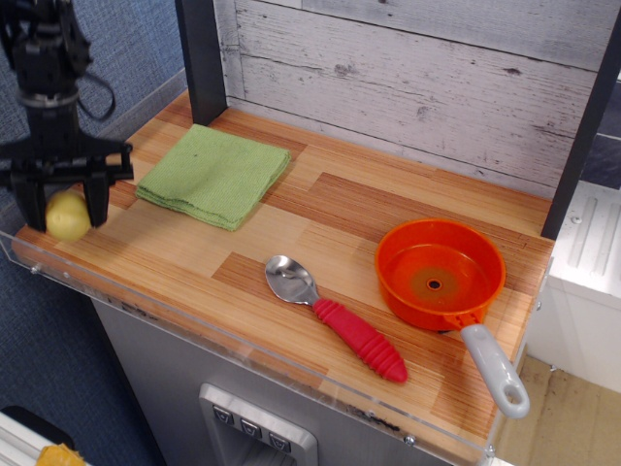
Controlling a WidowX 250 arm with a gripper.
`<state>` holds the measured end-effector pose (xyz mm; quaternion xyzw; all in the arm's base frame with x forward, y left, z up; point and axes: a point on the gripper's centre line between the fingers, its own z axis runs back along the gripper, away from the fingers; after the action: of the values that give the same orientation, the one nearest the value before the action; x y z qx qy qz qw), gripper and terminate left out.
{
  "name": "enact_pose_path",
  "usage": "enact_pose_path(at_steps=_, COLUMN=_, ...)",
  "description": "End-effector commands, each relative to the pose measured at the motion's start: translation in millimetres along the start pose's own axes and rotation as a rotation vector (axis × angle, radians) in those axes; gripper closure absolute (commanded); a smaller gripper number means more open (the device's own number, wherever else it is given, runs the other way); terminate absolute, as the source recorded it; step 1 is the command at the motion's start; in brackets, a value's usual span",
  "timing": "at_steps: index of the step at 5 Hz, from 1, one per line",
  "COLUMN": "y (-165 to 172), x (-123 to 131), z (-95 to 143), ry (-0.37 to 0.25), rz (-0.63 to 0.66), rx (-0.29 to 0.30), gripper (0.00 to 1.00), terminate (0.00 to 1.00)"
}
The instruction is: Put the potato on the center of the counter's far edge.
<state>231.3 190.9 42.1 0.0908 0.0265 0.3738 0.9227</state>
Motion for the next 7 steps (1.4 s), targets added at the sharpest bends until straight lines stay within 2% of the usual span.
enact_pose_path(at_steps=1, y=-37, x=-9, z=55, ry=-0.133, rz=-0.011, rx=0.004, gripper=1.00, terminate=0.00)
enact_pose_path(at_steps=2, y=-67, x=-15, z=65, ry=-0.156, rz=-0.078, rx=-0.016, gripper=1.00, terminate=0.00)
enact_pose_path(at_steps=4, y=-104, x=-18, z=82, ry=-0.186, rz=-0.164, rx=-0.112, gripper=1.00, terminate=0.00)
enact_pose_path(at_steps=5, y=-133, x=-15, z=88, ry=-0.215, rz=-0.212, rx=-0.162, gripper=1.00, terminate=0.00)
enact_pose_path(at_steps=6, y=-160, x=-11, z=84, ry=-0.231, rz=-0.248, rx=-0.184, gripper=1.00, terminate=0.00)
enact_pose_path(at_steps=7, y=-190, x=-6, z=73, ry=-0.216, rz=-0.265, rx=-0.226, gripper=1.00, terminate=0.00)
